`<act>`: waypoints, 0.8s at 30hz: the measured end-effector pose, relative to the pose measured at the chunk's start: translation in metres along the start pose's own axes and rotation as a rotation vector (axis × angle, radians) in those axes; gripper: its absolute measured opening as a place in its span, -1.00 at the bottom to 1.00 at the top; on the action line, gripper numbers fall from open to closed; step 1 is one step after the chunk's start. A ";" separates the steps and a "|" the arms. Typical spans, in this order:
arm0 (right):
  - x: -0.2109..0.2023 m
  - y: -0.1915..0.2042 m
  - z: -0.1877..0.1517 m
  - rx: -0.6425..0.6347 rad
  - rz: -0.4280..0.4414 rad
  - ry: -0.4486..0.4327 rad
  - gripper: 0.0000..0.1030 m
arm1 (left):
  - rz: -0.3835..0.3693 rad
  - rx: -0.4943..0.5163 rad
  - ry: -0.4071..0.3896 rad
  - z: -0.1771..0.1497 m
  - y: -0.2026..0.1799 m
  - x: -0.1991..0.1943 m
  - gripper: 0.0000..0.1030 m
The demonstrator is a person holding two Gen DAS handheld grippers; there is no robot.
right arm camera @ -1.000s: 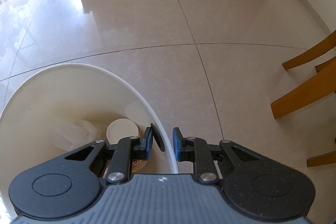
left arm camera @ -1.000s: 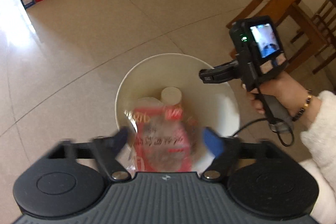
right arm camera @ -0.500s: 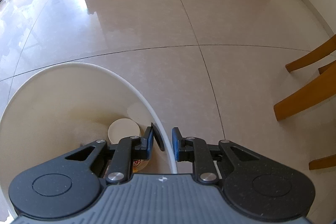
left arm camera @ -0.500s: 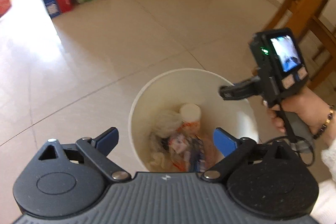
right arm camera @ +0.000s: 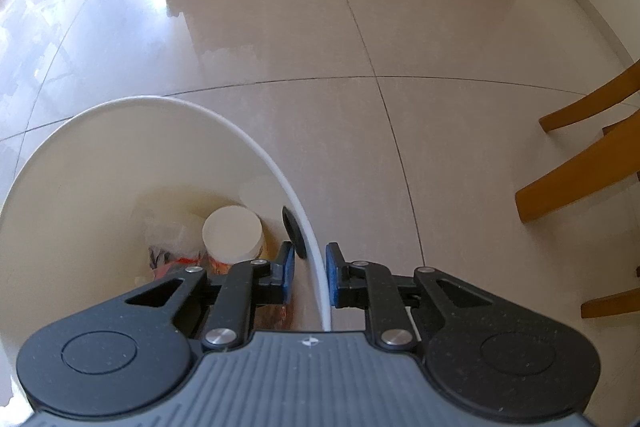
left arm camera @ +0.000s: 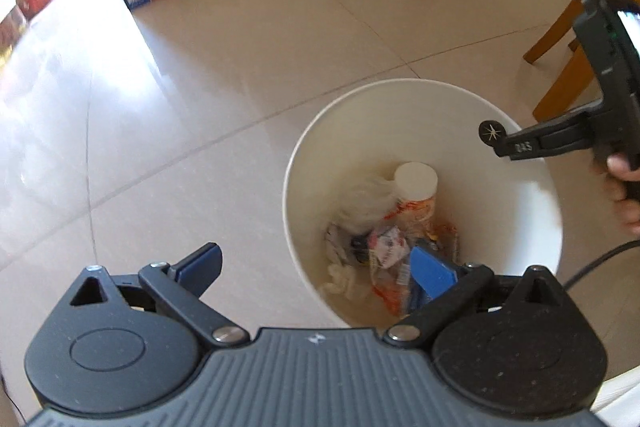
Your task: Collect trash
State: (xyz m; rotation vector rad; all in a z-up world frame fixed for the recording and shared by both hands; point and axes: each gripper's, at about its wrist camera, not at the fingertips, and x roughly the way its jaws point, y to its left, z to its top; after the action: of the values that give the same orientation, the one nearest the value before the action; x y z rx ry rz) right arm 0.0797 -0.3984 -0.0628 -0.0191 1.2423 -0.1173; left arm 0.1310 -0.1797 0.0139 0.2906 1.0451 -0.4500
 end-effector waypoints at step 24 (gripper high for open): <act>-0.112 0.030 -0.065 0.144 -0.063 0.095 1.00 | -0.011 -0.080 0.094 -0.005 0.011 -0.019 0.95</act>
State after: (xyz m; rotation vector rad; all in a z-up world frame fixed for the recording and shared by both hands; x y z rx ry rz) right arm -0.0147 -0.3539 0.0197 0.0728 1.3261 -0.2652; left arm 0.1244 -0.1642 0.0281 0.2364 1.1543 -0.4068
